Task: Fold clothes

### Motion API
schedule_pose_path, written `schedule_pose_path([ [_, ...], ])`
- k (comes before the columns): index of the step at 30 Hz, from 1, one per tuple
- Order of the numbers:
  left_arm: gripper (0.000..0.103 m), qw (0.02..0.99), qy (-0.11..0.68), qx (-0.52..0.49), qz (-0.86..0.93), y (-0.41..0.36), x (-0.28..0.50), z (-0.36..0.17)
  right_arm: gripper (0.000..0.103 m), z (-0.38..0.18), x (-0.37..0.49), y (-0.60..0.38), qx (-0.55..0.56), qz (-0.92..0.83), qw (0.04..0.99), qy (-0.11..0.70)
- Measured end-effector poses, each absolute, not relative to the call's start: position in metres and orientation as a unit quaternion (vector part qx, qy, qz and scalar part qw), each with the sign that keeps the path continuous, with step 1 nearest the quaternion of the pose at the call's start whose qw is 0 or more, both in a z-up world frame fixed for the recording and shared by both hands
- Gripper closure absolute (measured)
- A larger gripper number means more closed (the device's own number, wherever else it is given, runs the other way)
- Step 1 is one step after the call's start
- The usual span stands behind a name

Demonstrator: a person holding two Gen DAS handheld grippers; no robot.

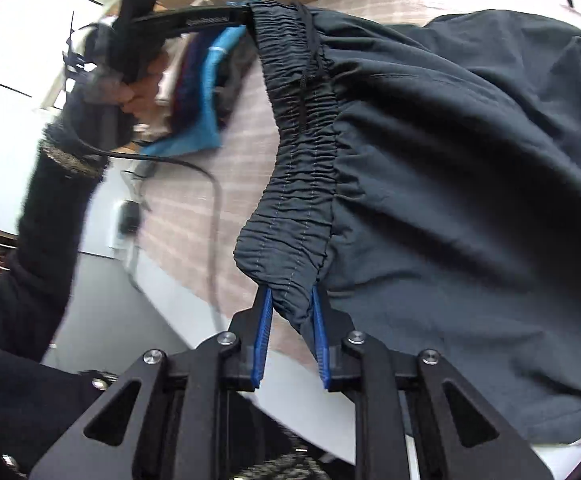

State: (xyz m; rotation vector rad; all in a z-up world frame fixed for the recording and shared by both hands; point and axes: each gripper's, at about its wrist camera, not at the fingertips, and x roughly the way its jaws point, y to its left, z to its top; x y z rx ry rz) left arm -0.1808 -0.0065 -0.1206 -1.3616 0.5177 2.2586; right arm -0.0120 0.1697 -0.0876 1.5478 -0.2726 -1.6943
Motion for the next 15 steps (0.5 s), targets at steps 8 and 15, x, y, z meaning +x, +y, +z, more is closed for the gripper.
schedule_pose_path([
  [8, 0.098, 0.125, 0.234, -0.486, 0.833, -0.098, -0.135, -0.09, 0.088, -0.081, 0.026, 0.023, 0.61, -0.553, 0.552, -0.131],
  [15, 0.088, 0.065, 0.301, -0.537, 0.785, -0.113, -0.11, -0.14, 0.083, -0.103, 0.048, -0.01, 0.666, -0.523, 0.531, -0.033],
])
